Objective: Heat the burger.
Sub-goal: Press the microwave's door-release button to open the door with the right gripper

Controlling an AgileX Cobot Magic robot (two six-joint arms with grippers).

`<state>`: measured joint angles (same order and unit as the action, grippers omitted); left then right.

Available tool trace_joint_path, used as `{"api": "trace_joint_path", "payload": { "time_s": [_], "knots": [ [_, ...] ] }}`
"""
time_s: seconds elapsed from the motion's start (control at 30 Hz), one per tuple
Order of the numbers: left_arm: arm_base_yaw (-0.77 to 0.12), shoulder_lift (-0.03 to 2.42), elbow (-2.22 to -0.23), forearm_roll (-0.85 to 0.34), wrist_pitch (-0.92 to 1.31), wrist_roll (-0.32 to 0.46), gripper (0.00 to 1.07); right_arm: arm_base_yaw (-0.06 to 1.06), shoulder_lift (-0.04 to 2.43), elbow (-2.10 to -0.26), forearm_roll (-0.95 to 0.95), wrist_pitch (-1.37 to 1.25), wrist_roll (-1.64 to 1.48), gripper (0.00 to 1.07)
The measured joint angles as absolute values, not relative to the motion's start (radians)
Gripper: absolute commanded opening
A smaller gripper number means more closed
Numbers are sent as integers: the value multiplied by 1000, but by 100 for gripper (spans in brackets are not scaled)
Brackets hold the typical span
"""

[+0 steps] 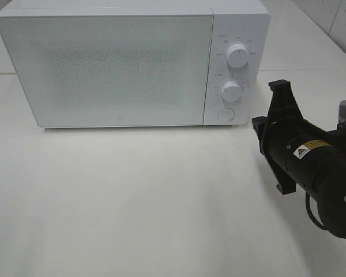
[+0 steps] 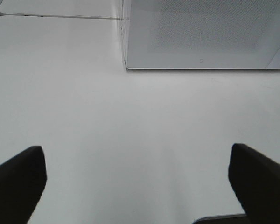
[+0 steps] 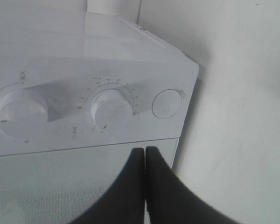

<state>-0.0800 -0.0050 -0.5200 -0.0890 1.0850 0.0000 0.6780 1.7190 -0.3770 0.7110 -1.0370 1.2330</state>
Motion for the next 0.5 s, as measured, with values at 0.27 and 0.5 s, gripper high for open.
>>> {"api": "trace_joint_path", "payload": {
  "time_s": [0.27,0.5],
  "knots": [
    [-80,-5,-520,-89,1085,0,98,678,1721,-383,774,-1023,1243,0],
    [-80,-5,-520,-89,1085,0,98,678,1789,-451,778,-1014,1270,0]
  ]
}}
